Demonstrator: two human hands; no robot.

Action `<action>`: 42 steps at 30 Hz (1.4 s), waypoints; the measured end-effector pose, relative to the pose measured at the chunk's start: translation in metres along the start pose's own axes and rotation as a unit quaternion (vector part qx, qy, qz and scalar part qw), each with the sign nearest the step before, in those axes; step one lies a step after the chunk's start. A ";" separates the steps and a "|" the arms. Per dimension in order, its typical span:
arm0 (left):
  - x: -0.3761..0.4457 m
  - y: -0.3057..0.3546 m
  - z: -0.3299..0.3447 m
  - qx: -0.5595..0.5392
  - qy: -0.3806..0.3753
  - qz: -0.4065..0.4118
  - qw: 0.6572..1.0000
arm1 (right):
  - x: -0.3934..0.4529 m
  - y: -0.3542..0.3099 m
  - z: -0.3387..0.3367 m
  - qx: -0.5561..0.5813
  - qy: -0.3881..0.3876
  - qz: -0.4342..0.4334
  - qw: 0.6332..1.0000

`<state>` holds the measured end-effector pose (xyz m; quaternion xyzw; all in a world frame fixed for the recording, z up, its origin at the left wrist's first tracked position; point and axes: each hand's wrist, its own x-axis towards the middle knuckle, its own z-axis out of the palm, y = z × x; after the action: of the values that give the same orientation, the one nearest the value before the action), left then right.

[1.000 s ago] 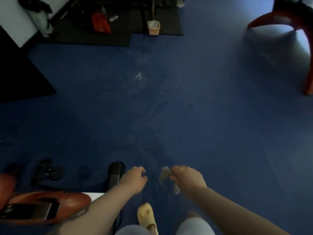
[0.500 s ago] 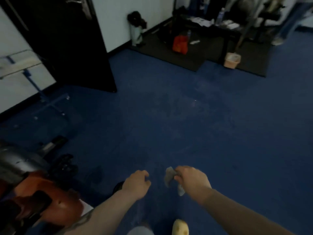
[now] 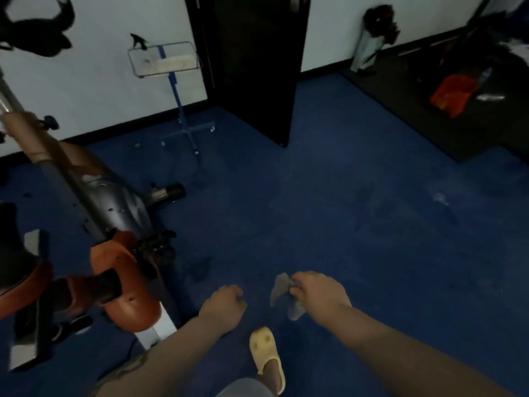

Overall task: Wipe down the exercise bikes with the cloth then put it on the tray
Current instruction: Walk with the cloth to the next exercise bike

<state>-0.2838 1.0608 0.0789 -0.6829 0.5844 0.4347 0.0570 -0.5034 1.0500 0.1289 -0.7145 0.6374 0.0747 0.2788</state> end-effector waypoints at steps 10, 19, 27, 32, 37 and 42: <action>0.104 0.068 -0.080 -0.067 0.050 -0.021 0.996 | 0.137 0.017 -0.087 -0.003 0.005 -0.069 0.998; 0.194 0.105 -0.150 -0.130 0.119 -0.146 0.973 | 0.300 0.020 -0.181 -0.076 -0.043 -0.188 0.978; 0.227 0.123 -0.193 -0.241 0.204 -0.206 0.926 | 0.419 -0.038 -0.225 -0.144 -0.091 -0.281 0.944; 0.232 0.066 -0.224 -0.291 0.218 -0.276 0.890 | 0.468 -0.116 -0.213 -0.155 -0.119 -0.335 0.922; 0.248 0.020 -0.281 -0.314 0.234 -0.296 0.871 | 0.504 -0.195 -0.221 -0.130 -0.122 -0.363 0.915; 0.267 -0.006 -0.376 -0.291 0.304 -0.289 0.860 | 0.539 -0.276 -0.245 -0.067 -0.078 -0.390 0.915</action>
<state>-0.0967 0.6425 0.1318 -0.9050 0.1955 0.3194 -0.2017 -0.2061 0.4694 0.1673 -0.9150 0.2779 0.0582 0.2865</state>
